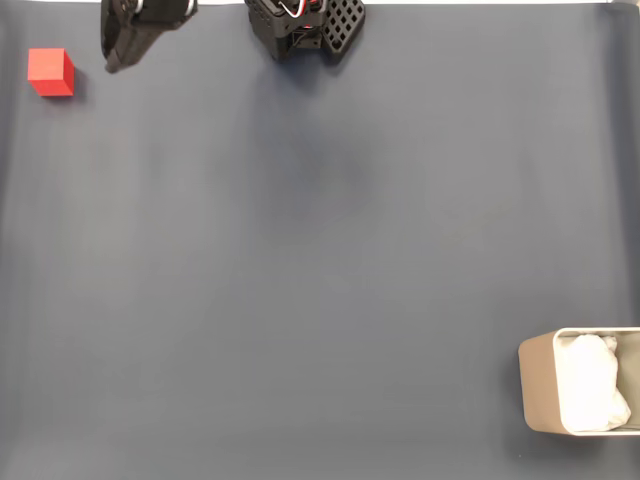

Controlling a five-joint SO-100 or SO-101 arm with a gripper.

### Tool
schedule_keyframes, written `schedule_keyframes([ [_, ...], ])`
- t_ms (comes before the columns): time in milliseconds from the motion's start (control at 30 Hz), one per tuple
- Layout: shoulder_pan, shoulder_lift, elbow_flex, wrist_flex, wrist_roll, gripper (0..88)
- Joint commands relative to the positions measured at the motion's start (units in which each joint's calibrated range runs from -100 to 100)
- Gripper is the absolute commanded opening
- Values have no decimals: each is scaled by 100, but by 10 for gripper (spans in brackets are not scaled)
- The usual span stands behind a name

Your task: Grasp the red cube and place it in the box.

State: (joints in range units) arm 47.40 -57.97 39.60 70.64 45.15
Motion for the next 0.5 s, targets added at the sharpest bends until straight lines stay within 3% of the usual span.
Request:
schedule_keyframes([
  [0, 373, -70, -393, 59, 0, 29],
  [467, 1368, 164, -393, -56, 54, 119],
])
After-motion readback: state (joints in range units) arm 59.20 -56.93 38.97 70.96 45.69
